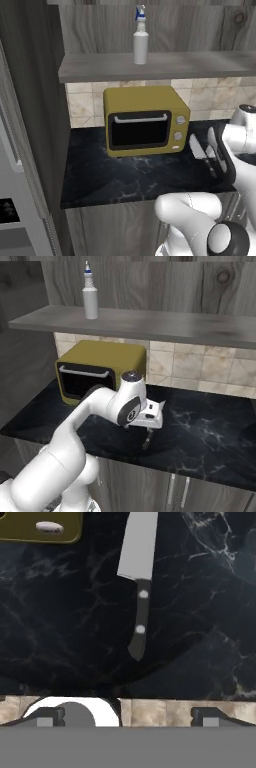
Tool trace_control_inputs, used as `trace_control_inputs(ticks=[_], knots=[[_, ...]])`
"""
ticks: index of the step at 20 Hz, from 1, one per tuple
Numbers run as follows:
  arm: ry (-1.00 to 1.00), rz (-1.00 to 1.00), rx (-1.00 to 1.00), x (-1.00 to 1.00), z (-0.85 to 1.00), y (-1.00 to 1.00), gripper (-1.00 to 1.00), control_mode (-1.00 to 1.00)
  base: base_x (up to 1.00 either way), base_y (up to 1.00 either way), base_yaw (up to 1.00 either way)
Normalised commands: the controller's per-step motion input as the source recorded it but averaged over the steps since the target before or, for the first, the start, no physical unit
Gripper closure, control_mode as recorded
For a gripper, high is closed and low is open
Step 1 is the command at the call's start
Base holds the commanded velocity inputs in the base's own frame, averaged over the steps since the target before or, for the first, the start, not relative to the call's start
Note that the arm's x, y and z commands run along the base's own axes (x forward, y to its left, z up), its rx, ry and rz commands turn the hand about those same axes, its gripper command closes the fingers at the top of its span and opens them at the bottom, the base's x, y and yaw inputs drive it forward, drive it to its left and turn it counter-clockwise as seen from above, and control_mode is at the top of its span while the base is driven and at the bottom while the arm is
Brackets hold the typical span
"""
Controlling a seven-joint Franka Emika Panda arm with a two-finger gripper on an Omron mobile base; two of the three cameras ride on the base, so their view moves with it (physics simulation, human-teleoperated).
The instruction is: Move the cutting board and knife to the sink. Then move spray from the cabinet to the counter.
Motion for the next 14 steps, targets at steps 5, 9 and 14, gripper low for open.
trace_control_inputs(ticks=[5, 9, 14], knots=[[-0.24, 0.09, 0.1, 0.23, -0.22, -0.11, -1.0, -1.0, 0.0, 0.0, 0.0], [-0.02, 0.01, 0.02, 0.42, -0.12, 0.0, -1.0, -1.0, 0.0, 0.0, 0.0], [0.09, 0.0, -0.01, 0.39, -0.03, 0.0, -1.0, -1.0, 0.0, 0.0, 0.0]])
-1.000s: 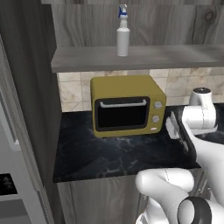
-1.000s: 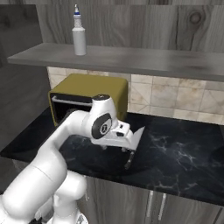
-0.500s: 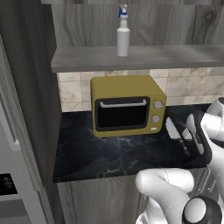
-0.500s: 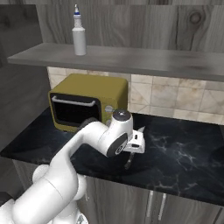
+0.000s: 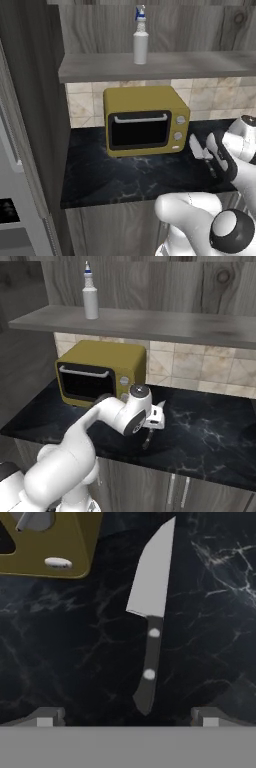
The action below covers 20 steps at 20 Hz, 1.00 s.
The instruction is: Move the cutting board and knife to the sink. Then move spray from the cabinet to the counter.
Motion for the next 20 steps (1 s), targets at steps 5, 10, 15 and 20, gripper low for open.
trace_control_inputs(ticks=[5, 10, 15, 20], knots=[[0.13, 0.0, -0.01, 0.22, -0.13, -0.12, -1.0, -1.0, 0.0, 0.0, 0.0], [-0.01, 0.01, 0.0, 0.09, -0.22, -0.18, -1.0, -1.0, 0.0, 0.0, 0.0], [0.0, 0.01, 0.0, 0.19, -0.24, -0.09, -1.0, -1.0, 0.0, 0.0, 0.0], [0.01, 0.0, 0.0, 0.27, -0.17, 0.0, -1.0, -1.0, 0.0, 0.0, 0.0]])
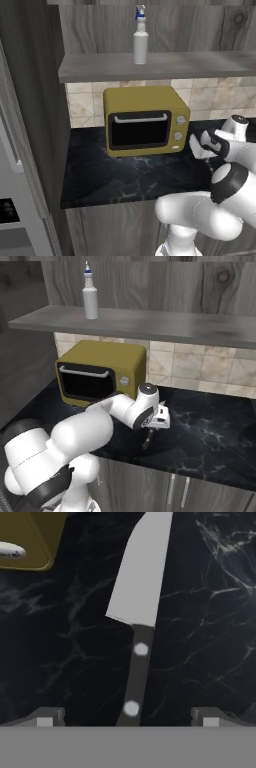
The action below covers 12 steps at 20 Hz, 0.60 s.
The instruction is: Move the cutting board and knife to the sink. Then move spray from the cabinet to the counter.
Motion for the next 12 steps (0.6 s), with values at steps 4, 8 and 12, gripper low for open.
trace_control_inputs(ticks=[4, 8, 12], knots=[[0.06, 0.0, 0.0, 0.29, -0.1, -0.02, -1.0, -1.0, 0.0, 0.0, 0.0], [0.04, 0.0, 0.0, 0.2, -0.16, -0.11, -1.0, -1.0, 0.0, 0.0, 0.0], [0.0, 0.0, 0.0, 0.22, -0.23, -0.02, -1.0, -1.0, 0.0, 0.0, 0.0]])
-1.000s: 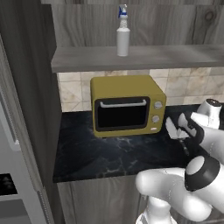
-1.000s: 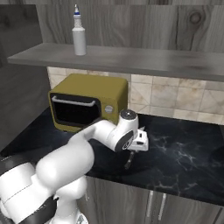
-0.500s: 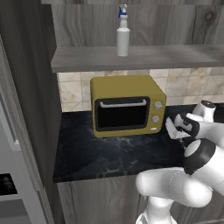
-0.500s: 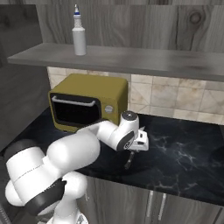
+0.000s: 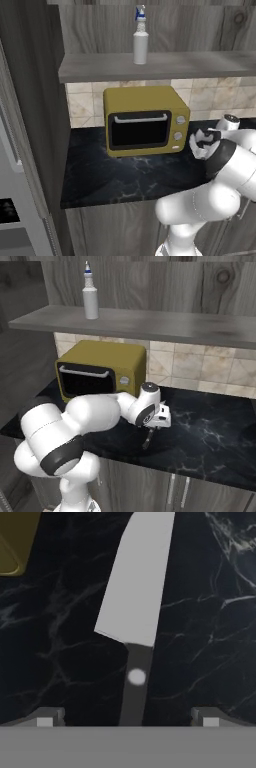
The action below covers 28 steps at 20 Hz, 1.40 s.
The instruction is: Move the cutting board and knife to the sink. Then move spray from the cabinet to the counter.
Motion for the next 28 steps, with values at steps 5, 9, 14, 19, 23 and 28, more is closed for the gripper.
trace_control_inputs(ticks=[5, 9, 14, 19, 23, 28], knots=[[0.0, 0.0, 0.0, 0.15, -0.33, 0.0, -1.0, -1.0, 0.0, 0.0, 0.0], [0.0, 0.0, 0.0, 0.21, -0.22, -0.02, -1.0, -1.0, 0.0, 0.0, 0.0], [0.0, 0.0, 0.0, 0.2, -0.14, -0.12, -1.0, -1.0, 0.0, 0.0, 0.0], [0.0, 0.0, 0.0, 0.08, -0.19, -0.04, -1.0, -1.0, 0.0, 0.0, 0.0], [0.0, 0.0, 0.0, 0.04, -0.23, 0.0, -1.0, -1.0, 0.0, 0.0, 0.0], [0.0, 0.0, 0.0, 0.06, -0.2, 0.0, -1.0, -1.0, 0.0, 0.0, 0.0]])
